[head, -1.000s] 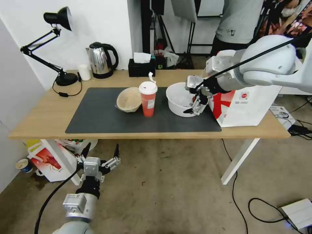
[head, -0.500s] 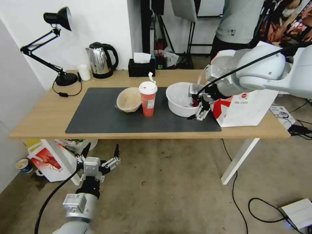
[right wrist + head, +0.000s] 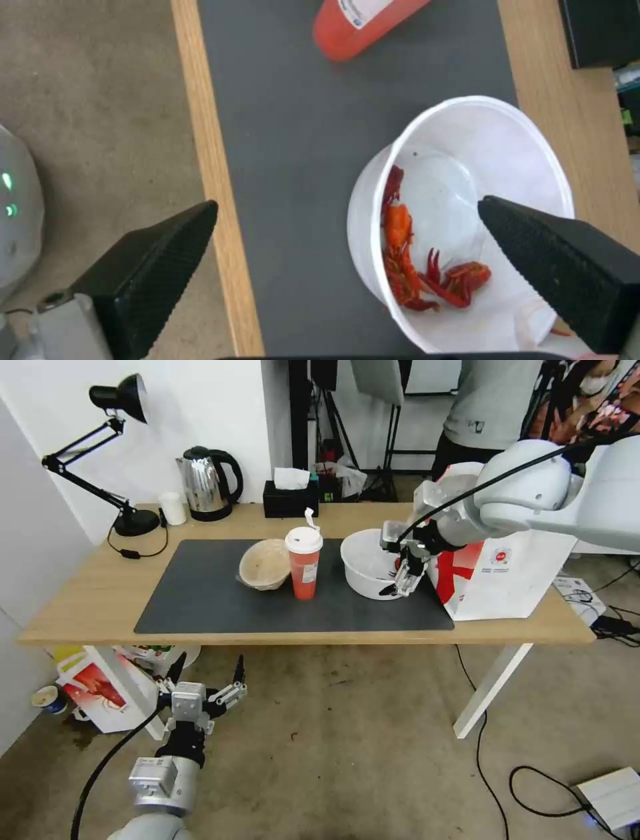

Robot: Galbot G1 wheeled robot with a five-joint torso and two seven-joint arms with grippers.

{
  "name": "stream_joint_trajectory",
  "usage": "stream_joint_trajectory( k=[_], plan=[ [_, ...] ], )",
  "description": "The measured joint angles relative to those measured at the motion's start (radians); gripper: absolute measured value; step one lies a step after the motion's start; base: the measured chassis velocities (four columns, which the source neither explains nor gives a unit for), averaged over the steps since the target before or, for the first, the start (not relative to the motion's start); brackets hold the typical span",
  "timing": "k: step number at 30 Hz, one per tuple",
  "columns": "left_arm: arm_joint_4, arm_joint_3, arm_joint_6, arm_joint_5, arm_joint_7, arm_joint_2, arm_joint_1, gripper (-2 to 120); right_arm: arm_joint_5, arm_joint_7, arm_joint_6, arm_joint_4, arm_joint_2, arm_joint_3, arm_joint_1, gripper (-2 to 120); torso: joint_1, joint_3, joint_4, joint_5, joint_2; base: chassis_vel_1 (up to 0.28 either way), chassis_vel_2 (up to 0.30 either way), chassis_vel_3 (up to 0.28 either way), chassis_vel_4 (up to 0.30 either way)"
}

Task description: Pick up the trash from the table and place it into the takeout bag.

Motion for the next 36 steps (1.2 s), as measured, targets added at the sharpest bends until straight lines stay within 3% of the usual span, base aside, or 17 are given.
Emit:
stream_joint_trajectory(
  k=[36],
  plan=[
    [0.0, 0.0, 0.0, 0.0, 0.0, 0.0, 0.0, 100, -0.019, -0.037, -0.019, -0.189, -0.095, 0.109, -0.164, 100, 0.0, 0.0, -0.0001, 0.0001, 0.0, 0.0, 0.0, 0.0, 0.0]
  ],
)
